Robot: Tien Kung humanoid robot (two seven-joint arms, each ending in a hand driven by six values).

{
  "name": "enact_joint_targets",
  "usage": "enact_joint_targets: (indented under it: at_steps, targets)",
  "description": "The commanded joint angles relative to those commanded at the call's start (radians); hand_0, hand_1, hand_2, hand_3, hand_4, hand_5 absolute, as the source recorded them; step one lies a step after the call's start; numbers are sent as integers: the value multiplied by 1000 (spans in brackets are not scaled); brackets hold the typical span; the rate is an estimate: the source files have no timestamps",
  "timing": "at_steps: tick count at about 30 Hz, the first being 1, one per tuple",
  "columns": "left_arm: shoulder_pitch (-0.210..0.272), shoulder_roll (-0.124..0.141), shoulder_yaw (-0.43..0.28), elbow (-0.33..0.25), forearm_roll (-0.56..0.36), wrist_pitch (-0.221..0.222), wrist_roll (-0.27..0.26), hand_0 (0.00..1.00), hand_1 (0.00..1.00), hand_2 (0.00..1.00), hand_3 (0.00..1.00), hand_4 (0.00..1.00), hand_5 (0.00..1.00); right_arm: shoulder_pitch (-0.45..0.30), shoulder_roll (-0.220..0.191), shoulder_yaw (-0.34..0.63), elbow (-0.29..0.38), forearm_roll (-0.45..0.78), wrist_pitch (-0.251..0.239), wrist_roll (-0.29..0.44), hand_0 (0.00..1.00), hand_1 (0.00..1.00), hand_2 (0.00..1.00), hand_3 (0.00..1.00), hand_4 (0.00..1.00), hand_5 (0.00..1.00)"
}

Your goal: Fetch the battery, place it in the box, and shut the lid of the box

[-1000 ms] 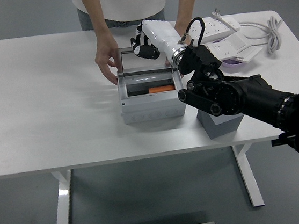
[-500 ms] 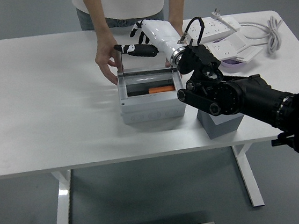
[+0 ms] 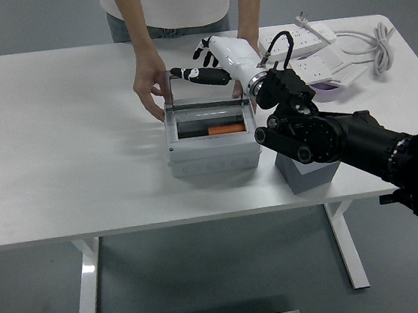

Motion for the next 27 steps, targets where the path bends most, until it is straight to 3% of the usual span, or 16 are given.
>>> enact_joint_targets:
  at_steps: [4,5,14,22,23,27]
  targets:
    - [1,0,1,1,-1,0,0,575,725,612,532,443,2,-5,-3,-5,-1,3,2,4,673,550,568,667,998,998]
    - [2,0,1,1,-2,0,0,575,725,610,531,439,2,-6,-3,-7,0,1,2,3,733,611,605,668,998,998]
    - [7,-4,9,1,-18,9,0,574,725,610,531,436,2,-21,-23,-18,39,-38,7,-32,742,621,611,668,998,998]
    - [12,-8,17,1,-36,18,0,572,724,609,531,432,2,-48,-77,21,149,-150,5,-103,743,612,610,668,998,998]
    - [12,-9,18,1,-38,19,0,572,724,609,533,431,2,-50,-84,26,165,-168,6,-115,664,558,579,660,998,998]
    - [14,-8,21,1,-43,23,0,572,724,609,533,431,2,-53,-104,36,212,-215,12,-148,664,558,579,660,998,998]
